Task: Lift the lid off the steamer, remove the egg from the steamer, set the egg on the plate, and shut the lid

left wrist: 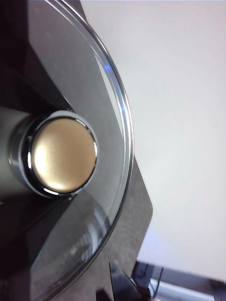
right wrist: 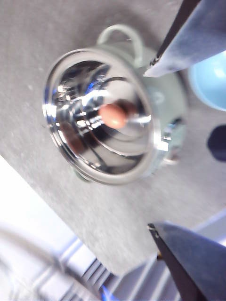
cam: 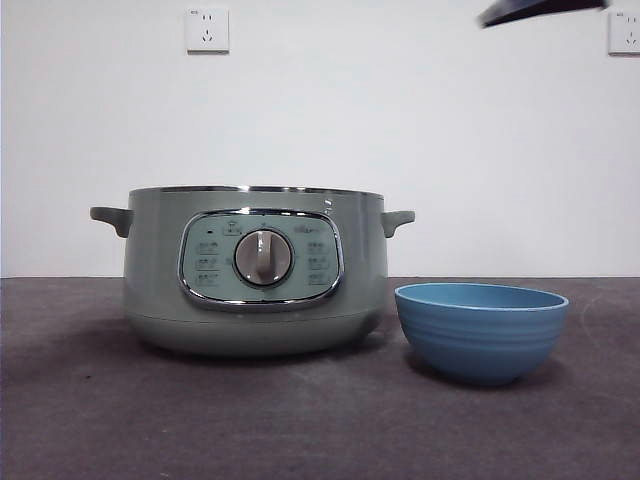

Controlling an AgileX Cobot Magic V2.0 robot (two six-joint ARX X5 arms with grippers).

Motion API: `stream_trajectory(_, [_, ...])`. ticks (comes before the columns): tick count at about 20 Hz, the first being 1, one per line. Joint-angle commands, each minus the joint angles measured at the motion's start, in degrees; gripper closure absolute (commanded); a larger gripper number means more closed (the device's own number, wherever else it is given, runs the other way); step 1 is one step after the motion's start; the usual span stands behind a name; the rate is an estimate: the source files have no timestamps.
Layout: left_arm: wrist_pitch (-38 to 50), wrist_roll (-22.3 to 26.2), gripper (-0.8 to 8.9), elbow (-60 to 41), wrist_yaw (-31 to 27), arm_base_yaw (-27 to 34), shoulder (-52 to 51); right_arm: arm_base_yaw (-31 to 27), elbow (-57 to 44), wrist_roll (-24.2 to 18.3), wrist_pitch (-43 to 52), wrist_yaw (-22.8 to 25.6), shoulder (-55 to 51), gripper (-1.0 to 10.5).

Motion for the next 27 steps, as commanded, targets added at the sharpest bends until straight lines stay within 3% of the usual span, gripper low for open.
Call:
stream_trajectory(1, [-1.8, -0.4, 8.22, 0.2, -2.4, 0.0, -4.4, 4.1, 0.3, 3.7, 4.3, 4.1, 3.8, 3.8])
stream_trajectory(7, [-10.9, -0.5, 8.22, 0.2, -5.2, 0.0, -11.7, 12.1, 5.4, 4.4, 7.6, 15.2, 15.0, 3.8])
stream_trajectory(20, [-16.3, -0.6, 8.22, 0.2, -7.7, 0.0, -15.9, 18.7, 33.4, 0.9, -0.5, 26.9, 44.2, 3.8])
stream_trajectory(27, [-16.3, -0.5, 8.22, 0.2, -7.6, 0.0, -15.9, 19.1, 34.9, -0.7, 0.3, 29.9, 52.5, 3.8])
